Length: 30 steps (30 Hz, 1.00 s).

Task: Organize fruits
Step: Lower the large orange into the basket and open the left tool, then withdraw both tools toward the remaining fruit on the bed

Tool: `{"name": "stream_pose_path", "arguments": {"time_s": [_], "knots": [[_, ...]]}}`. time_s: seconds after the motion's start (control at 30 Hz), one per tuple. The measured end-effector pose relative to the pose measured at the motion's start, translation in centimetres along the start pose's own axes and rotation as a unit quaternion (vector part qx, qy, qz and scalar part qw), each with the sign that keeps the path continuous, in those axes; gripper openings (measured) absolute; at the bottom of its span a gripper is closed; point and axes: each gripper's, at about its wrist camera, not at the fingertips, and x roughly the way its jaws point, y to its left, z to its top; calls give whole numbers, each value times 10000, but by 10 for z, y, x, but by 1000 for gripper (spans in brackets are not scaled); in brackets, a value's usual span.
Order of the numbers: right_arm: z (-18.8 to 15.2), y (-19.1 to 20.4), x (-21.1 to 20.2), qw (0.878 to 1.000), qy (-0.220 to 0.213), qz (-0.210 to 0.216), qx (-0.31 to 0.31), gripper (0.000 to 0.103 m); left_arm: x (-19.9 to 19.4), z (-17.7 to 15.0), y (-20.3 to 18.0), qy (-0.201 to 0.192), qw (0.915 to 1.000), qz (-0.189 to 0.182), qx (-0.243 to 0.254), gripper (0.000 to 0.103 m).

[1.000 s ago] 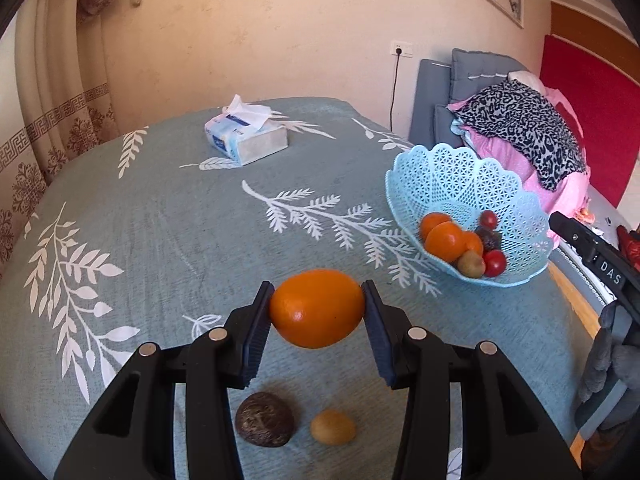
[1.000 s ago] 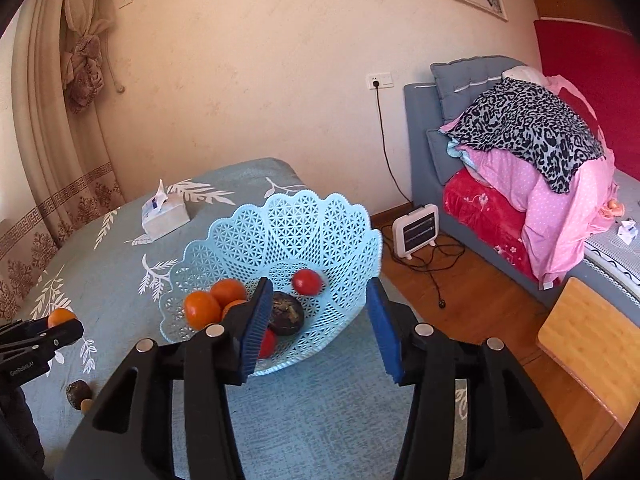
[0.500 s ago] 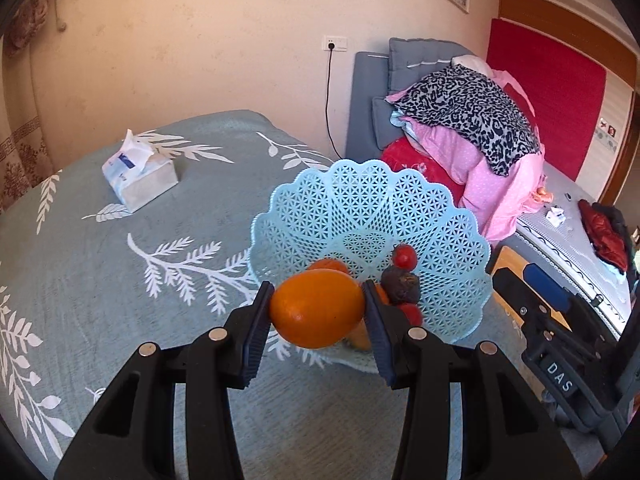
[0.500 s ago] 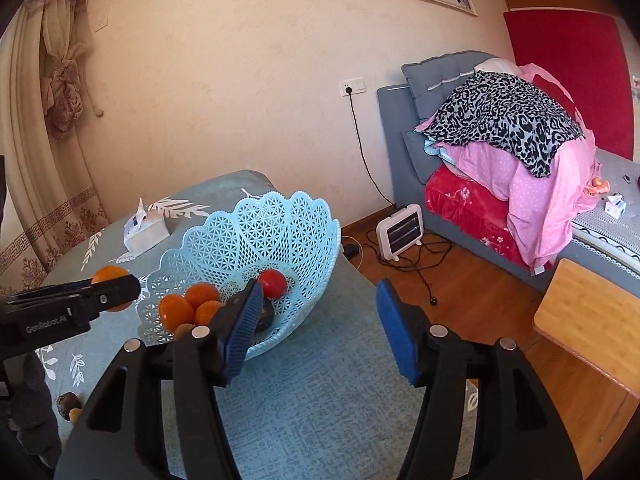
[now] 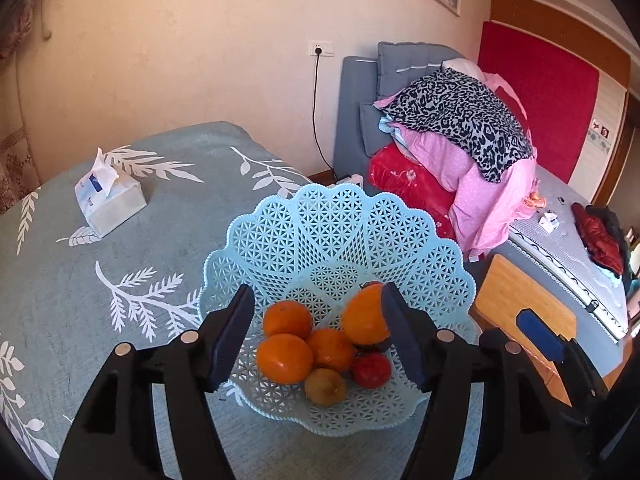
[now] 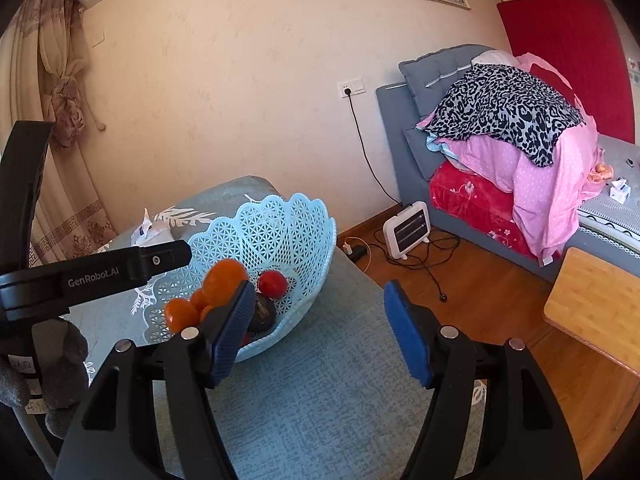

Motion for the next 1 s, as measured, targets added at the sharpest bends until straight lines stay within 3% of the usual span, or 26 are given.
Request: {"name": "stream_pose_path", "arguments": {"time_s": [0.1, 0.27, 0.5, 0.6, 1.0], "knots": [[0, 0, -1, 10000, -21, -4, 16, 69, -4, -2, 8, 22, 9999, 127, -70, 68], [0, 5, -2, 10000, -48, -48, -52, 72, -14, -6, 21, -39, 9991, 407, -149, 82], [-1, 10, -2, 9998, -43, -115, -143, 75, -31, -15, 38, -81, 9978, 608, -269, 85], [-2, 10, -3, 9998, -59, -97, -156, 83, -39, -19, 49, -103, 9970, 679, -367, 85], [-5, 15, -4, 9996, -3, -126, -269, 85, -78, -44, 101, -119, 9911, 1135, -689, 85]]}}
